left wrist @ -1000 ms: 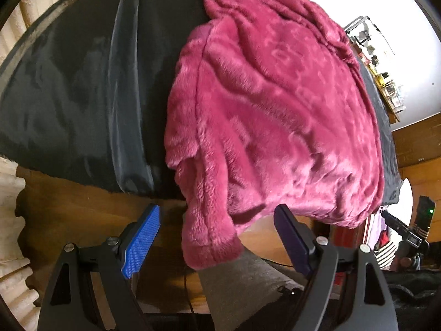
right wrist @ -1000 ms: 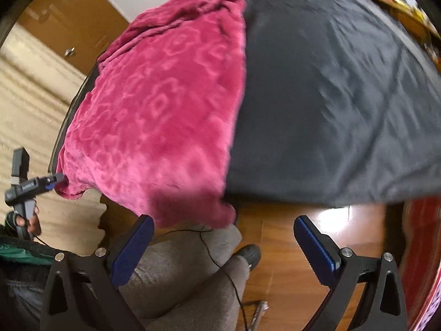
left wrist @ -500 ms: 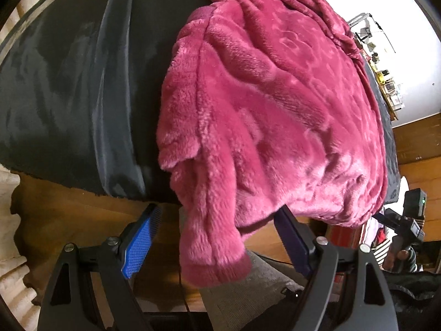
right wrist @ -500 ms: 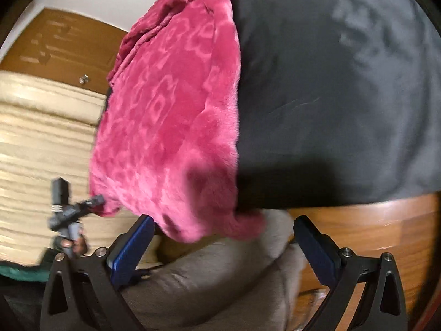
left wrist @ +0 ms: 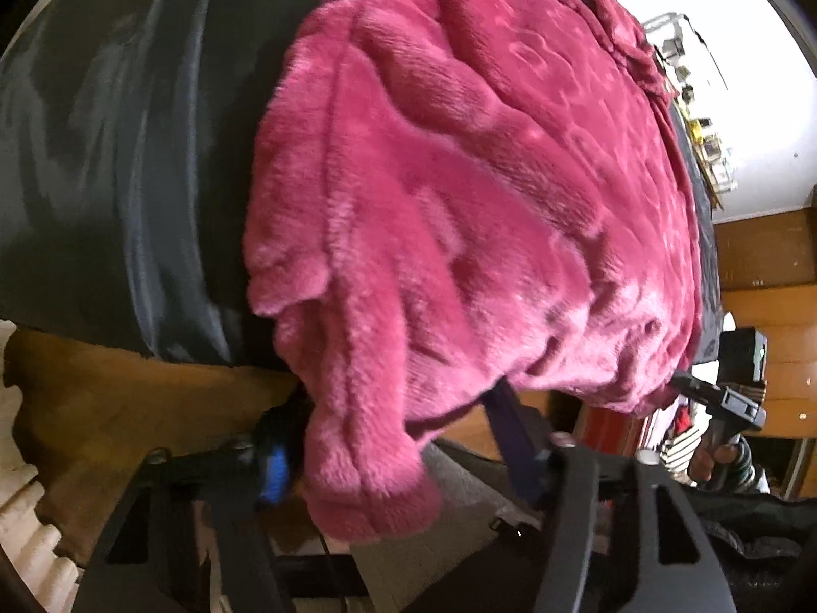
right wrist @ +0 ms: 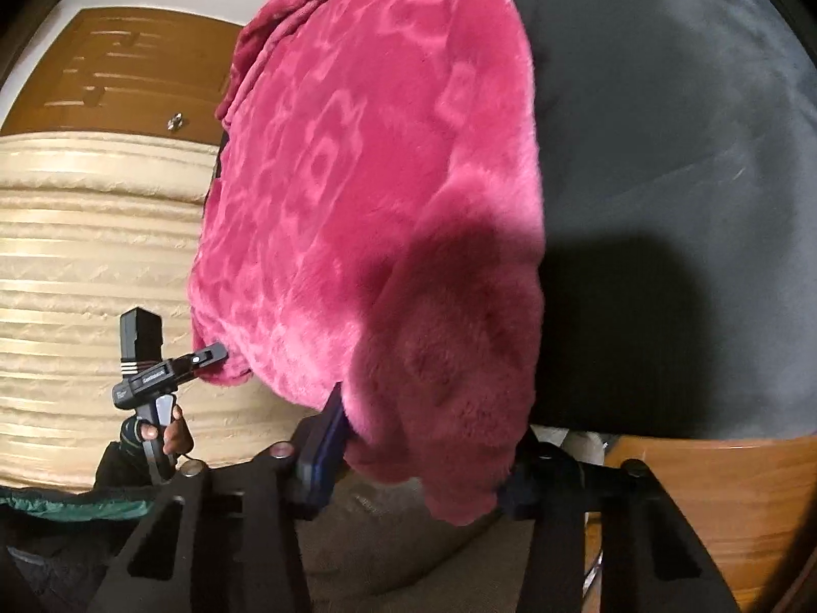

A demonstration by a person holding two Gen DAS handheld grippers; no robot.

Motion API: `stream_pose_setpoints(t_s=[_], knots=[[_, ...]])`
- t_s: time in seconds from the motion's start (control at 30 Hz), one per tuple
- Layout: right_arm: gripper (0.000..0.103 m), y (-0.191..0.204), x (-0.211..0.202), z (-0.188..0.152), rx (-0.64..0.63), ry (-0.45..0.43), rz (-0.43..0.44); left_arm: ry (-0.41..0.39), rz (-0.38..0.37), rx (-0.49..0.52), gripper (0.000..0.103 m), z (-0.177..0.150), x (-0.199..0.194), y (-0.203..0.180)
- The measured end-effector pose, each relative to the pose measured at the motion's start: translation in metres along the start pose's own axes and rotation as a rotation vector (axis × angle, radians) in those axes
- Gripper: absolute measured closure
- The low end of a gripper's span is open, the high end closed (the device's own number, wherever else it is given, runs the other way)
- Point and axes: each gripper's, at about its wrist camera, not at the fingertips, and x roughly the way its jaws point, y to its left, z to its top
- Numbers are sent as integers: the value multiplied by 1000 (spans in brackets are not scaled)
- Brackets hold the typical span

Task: Fold clothes

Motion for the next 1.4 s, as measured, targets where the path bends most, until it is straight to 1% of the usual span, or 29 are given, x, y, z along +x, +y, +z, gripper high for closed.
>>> stream_pose_setpoints(t_s=[0.03, 0.07, 0.1, 0.13, 0.2, 0.37, 0.43, 0.5, 0.57, 0.63, 0.77, 0.87, 0.97, 1.17, 1.27, 1.4], knots=[[63, 1, -1, -1, 2, 3, 17, 12, 10, 17, 54, 0, -1, -4], [65, 1, -2, -2, 3, 6, 34, 20, 17, 30, 57, 1, -2, -8], [66, 3, -3, -3, 3, 8, 57, 26, 22, 40, 64, 2, -2, -12], [66, 5, -5, -4, 0, 6, 83, 30, 24, 44, 68, 3, -2, -13], [66, 10, -5, -1, -8, -3, 124, 33, 19, 42, 70, 3, -4, -11], [66, 20, -8, 8, -34, -40, 155, 41, 8, 37, 70, 4, -8, -7], [66, 19, -6, 10, -43, -41, 149, 44, 3, 35, 70, 4, -10, -5], [66, 21, -5, 11, -52, -33, 124, 40, 0, 33, 70, 6, -8, -7], [67, 23, -13, 9, -66, -30, 117, 29, -10, 29, 74, 9, -8, -6], [71, 29, -15, 10, -91, -44, 112, 3, -41, 18, 79, 11, -20, 4], [73, 40, -34, 16, -141, -101, 128, -78, -125, 11, 80, 12, -47, 7], [73, 49, -51, 26, -171, -145, 140, -135, -175, 4, 80, 20, -68, 7], [73, 57, -66, 36, -199, -180, 137, -193, -200, 18, 80, 32, -89, 2], [73, 81, -93, 50, -272, -252, 128, -310, -228, 82, 81, 62, -124, -28], [73, 94, -104, 63, -308, -297, 88, -361, -242, 88, 81, 90, -137, -42], [73, 110, -119, 81, -363, -361, -62, -419, -256, 93, 83, 123, -151, -51]])
